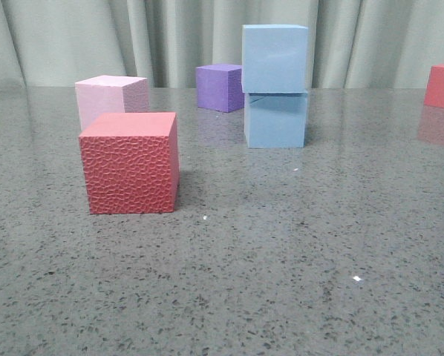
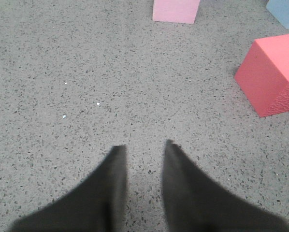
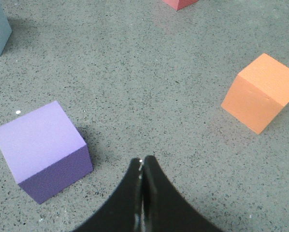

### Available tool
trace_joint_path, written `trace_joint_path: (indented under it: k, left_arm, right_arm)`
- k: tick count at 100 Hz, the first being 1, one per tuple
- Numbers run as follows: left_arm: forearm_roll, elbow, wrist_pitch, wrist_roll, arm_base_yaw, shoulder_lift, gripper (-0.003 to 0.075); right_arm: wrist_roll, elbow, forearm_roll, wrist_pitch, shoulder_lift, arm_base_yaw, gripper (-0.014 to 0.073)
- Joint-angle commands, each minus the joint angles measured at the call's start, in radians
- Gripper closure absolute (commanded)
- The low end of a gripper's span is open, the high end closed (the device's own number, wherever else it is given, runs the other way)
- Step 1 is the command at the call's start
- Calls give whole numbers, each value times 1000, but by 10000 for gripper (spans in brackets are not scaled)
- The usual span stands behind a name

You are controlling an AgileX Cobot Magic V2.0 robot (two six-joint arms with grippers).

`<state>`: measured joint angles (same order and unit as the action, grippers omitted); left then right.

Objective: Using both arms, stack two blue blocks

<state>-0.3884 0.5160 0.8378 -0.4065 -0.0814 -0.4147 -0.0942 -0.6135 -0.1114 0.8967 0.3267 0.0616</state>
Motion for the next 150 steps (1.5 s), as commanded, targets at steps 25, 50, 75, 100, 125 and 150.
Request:
trace_joint_path:
  k: [25,50,75,100,125,150]
  left_arm:
    - [-36,26,-72,10,-1,-7,739]
    - [-36,26,-72,10,-1,-7,739]
    - [-36,26,-72,10,-1,-7,739]
    - [-36,26,-72,10,-1,-7,739]
    - [38,-33,-333,10,52,7,739]
    - [355,-199,-574,276,146,89,739]
  right_arm:
    - [12,-22,-22,-77,8,-1,662]
    - [12,-22,-22,-77,8,-1,662]
    - [12,-22,-22,-77,8,-1,662]
    - [12,-22,-22,-77,8,-1,662]
    - [12,-22,-22,-77,8,-1,662]
    - [12,-22,-22,-77,8,-1,662]
